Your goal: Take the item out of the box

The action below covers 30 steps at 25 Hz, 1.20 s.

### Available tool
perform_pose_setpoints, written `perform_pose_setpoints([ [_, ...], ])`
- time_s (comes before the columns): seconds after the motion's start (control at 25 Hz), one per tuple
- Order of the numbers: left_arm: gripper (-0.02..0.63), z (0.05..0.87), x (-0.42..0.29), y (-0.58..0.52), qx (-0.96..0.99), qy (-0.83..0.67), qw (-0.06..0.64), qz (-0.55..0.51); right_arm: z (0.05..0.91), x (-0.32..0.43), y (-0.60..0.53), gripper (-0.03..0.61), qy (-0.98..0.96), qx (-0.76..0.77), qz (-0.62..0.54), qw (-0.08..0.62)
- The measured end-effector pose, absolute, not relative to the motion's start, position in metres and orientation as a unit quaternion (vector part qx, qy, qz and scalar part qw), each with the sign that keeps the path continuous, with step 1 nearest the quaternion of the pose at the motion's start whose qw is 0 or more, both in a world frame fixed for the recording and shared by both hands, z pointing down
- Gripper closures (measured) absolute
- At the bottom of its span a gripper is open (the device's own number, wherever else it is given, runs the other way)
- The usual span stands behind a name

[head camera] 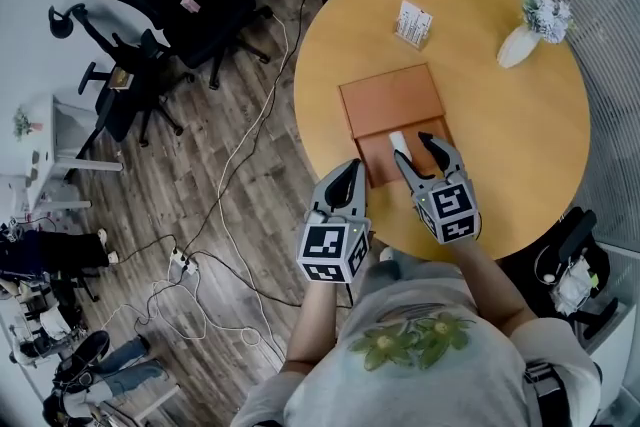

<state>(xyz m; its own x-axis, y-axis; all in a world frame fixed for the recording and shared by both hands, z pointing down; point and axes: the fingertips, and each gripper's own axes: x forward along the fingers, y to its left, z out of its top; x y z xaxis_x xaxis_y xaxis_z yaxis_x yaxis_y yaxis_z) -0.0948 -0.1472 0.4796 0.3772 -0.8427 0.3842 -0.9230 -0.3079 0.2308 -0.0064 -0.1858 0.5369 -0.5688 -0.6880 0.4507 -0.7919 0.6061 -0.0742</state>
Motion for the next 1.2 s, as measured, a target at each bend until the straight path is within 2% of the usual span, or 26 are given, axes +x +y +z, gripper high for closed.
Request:
perform_pose_setpoints([
  [1.2, 0.613, 0.524, -0.096, -0.169, 0.799, -0.531, 0.258, 0.116, 0.664, -0.016, -0.209, 0.345, -0.829, 0.372, 0.185, 0.374],
])
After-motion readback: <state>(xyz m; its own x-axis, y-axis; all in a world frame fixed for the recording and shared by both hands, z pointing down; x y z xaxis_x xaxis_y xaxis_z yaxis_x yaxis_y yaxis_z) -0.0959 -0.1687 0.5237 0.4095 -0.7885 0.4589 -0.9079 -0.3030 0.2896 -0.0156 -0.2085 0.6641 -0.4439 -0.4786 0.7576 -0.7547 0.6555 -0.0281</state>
